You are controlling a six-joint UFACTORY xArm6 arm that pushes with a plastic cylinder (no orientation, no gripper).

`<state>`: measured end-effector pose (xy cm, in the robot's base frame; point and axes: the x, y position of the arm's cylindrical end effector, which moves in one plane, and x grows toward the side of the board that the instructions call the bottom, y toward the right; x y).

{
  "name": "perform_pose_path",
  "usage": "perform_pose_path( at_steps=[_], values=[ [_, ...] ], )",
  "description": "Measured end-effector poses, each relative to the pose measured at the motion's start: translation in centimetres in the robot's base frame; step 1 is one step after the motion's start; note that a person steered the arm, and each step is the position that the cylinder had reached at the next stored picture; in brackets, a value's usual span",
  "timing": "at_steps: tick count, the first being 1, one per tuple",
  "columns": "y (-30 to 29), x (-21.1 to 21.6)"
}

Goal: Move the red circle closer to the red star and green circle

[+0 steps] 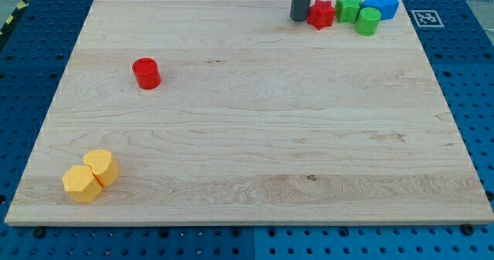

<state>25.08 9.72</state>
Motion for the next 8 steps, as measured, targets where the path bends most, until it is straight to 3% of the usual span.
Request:
perform_pose_path(
  at_steps=[3,5,6,7,8],
  values=[
    [3.5,0.5],
    [-16.7,6.6],
    [-26.5,6.4],
    [-31.4,5.5],
    [-33.5,7.8]
  ],
)
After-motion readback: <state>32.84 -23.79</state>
